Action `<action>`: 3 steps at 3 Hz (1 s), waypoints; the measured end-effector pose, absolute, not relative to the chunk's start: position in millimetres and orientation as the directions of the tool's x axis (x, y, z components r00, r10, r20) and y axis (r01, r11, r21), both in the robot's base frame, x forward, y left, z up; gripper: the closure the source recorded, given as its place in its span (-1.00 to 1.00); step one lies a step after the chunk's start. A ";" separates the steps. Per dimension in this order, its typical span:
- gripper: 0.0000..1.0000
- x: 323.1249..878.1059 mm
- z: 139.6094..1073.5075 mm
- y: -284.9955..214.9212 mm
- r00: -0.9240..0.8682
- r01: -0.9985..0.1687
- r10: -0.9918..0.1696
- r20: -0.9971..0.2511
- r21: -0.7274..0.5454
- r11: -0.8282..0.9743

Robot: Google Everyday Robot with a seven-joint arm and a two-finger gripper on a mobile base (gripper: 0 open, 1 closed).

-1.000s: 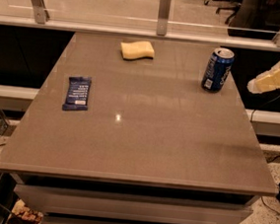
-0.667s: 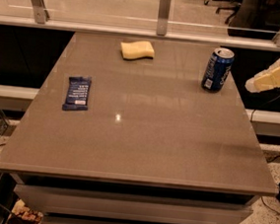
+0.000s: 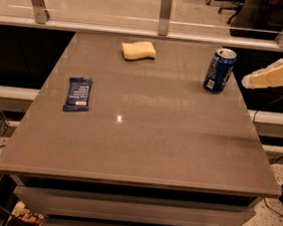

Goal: Move pepsi can near rxbar blueberry

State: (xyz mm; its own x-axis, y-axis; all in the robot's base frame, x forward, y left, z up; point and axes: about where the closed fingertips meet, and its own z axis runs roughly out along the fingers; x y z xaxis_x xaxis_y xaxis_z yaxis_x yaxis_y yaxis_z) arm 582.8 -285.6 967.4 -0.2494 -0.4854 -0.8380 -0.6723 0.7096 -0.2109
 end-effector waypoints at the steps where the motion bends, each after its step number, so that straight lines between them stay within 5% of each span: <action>1: -1.00 601.0 958.6 -281.4 -0.232 -0.672 -0.413 -0.881 -0.161 0.722; 3: -1.00 634.9 932.4 -263.0 -0.229 -0.695 -0.335 -0.914 -0.087 0.713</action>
Offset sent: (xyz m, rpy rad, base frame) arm 0.0588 0.0218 -0.0370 0.2083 -0.0097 0.0383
